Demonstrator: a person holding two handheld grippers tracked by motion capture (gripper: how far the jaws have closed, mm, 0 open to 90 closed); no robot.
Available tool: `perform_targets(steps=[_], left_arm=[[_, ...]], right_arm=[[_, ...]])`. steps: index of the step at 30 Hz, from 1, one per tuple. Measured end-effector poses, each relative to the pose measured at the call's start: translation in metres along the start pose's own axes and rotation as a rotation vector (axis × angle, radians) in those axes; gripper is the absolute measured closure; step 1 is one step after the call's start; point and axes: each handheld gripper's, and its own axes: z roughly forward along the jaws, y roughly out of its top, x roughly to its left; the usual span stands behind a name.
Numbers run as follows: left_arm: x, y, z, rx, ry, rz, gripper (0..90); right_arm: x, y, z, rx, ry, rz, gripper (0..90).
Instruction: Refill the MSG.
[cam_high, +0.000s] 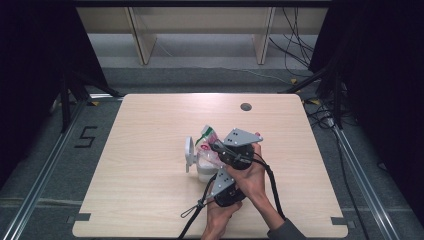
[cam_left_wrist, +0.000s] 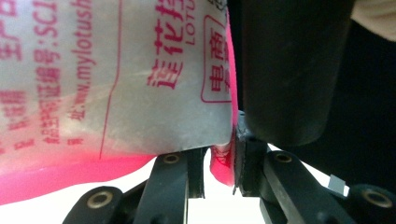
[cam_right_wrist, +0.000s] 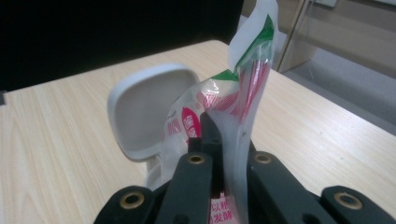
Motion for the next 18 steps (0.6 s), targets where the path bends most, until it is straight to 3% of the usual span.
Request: perform_targets(steps=[9, 11, 18], left_arm=[[0.0012, 0.0002, 0.0002, 0.001, 0.000, -0.001, 76.4], [0.0005, 0.0006, 0.0001, -0.001, -0.001, -0.007, 76.4], [0.0007, 0.0002, -0.0001, -0.002, 0.001, -0.004, 76.3]], right_arm=[[-0.0006, 0.0012, -0.0027, -0.001, 0.018, 0.014, 90.0], [-0.0007, 0.0020, -0.0028, -0.002, 0.013, -0.006, 90.0], [-0.0007, 0.0008, -0.0026, 0.006, 0.024, 0.019, 90.0]])
